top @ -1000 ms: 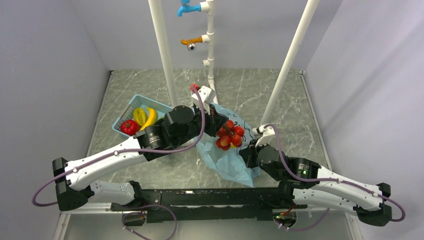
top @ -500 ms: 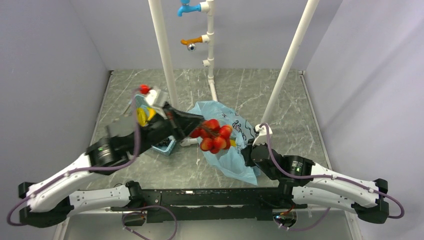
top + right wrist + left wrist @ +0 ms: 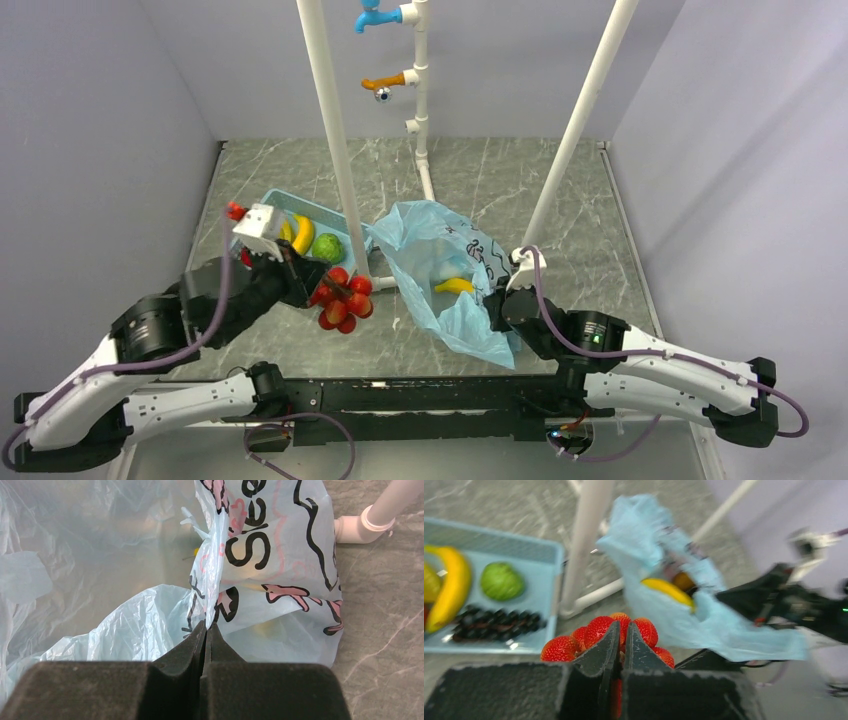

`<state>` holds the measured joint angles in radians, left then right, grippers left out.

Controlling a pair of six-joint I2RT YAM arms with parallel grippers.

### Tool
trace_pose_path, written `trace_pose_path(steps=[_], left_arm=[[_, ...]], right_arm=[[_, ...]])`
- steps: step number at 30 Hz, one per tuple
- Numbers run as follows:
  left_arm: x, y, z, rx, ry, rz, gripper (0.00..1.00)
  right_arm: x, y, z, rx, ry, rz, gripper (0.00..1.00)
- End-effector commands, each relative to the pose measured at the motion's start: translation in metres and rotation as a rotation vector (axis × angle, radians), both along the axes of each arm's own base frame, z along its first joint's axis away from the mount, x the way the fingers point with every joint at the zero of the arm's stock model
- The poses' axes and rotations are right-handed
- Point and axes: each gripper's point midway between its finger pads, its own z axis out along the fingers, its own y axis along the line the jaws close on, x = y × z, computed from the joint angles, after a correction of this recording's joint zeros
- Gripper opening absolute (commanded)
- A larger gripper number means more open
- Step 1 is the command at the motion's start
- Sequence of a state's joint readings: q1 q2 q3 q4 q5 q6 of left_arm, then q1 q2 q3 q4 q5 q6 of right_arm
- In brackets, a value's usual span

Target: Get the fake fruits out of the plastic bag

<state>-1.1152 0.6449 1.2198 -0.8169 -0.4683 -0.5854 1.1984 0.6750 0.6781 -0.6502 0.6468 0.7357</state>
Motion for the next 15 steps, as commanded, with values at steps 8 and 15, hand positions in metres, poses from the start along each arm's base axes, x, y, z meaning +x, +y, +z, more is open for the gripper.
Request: trace_pose_path(steps=[8, 15], left_arm=[[0.061, 0.045, -0.076, 0.259, 0.161, 0.38, 0.0], [0.097, 0.077, -0.076, 0.192, 0.17, 0.492, 0.0]], right_arm=[[0.004, 0.004, 0.023, 0.046, -0.02, -0.015, 0.0], [0.001, 0.0, 0.025, 0.074, -0.022, -0.015, 0.0]])
